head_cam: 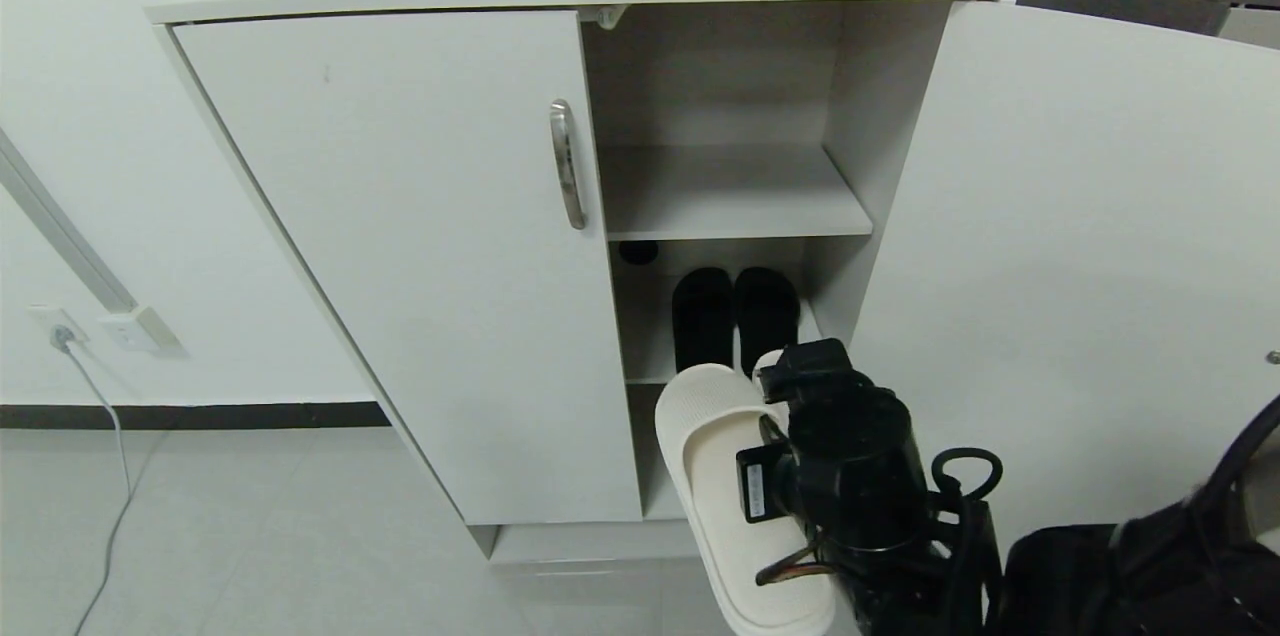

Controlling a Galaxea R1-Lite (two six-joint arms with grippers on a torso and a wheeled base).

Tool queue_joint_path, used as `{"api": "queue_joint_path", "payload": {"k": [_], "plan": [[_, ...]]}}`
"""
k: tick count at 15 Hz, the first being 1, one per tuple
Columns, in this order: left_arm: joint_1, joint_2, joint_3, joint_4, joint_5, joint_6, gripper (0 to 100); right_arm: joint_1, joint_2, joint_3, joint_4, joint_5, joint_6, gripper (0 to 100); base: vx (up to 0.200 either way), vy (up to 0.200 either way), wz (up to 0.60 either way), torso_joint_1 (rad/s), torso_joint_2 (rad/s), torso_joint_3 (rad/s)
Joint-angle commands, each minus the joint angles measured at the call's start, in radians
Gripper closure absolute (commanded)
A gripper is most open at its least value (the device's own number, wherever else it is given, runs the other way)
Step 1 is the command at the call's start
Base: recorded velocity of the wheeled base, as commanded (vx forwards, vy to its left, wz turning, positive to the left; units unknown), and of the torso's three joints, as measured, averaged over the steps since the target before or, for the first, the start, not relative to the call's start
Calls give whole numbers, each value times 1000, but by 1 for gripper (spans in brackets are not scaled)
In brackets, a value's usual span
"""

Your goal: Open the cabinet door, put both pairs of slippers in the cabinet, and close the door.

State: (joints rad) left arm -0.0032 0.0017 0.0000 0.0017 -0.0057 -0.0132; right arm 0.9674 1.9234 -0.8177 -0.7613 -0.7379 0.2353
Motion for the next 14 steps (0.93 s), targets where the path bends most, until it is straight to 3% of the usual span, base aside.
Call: {"api": "queue_joint_path", "payload": {"k": [1,6,14], "plan": [[0,0,0,0,0,-1,100,4,45,-170,155,-94,65,100,0,0,0,0,0,0],[0,0,0,0,0,-1,100,-1,23,-360,339,-149,61,100,0,0,0,0,0,0],[0,0,0,0,0,2,100,-27,-49,-456,356,-152,-39,100,0,0,0,0,0,0]]}}
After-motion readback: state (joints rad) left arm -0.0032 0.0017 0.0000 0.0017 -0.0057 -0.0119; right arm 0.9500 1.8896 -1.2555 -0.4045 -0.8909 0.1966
